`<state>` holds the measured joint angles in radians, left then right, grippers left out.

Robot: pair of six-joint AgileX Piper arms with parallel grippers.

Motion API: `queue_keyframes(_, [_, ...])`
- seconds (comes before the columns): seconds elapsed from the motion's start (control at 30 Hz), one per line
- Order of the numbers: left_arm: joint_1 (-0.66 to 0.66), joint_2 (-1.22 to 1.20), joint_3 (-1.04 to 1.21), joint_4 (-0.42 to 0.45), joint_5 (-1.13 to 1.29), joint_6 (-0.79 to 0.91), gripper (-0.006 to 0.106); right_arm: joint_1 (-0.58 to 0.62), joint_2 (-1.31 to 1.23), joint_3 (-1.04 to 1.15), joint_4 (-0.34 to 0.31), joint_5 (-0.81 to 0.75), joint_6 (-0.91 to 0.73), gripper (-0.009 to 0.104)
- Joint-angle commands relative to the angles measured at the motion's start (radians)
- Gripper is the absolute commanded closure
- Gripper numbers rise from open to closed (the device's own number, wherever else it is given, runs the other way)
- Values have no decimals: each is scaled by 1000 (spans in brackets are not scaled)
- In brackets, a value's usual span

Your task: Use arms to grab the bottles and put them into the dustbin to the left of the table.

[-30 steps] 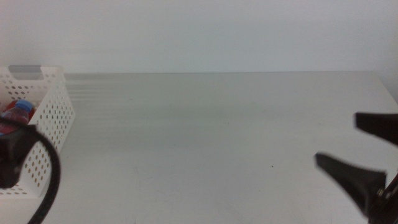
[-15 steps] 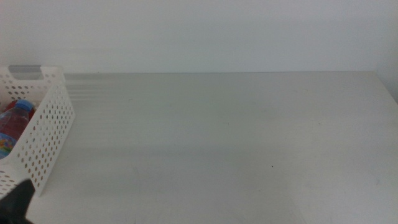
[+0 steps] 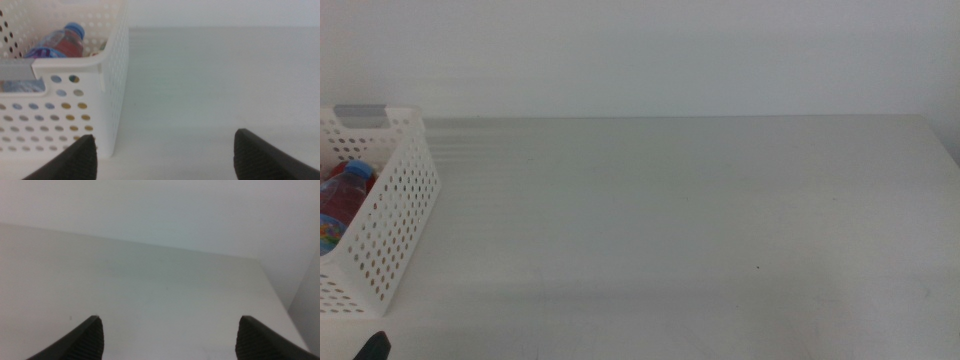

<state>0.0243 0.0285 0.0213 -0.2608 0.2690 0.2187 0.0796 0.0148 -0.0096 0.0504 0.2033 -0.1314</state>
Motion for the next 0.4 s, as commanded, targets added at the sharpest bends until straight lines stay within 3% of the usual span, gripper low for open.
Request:
queue_keyframes(0.0, [-2, -39, 14, -18, -85, -6, 10, -6, -37, 14, -4, -79, -10, 23])
queue_keyframes(0.37, [-1, -57, 14, -17, -95, -6, 10, -7, -52, 30, -4, -48, -10, 23])
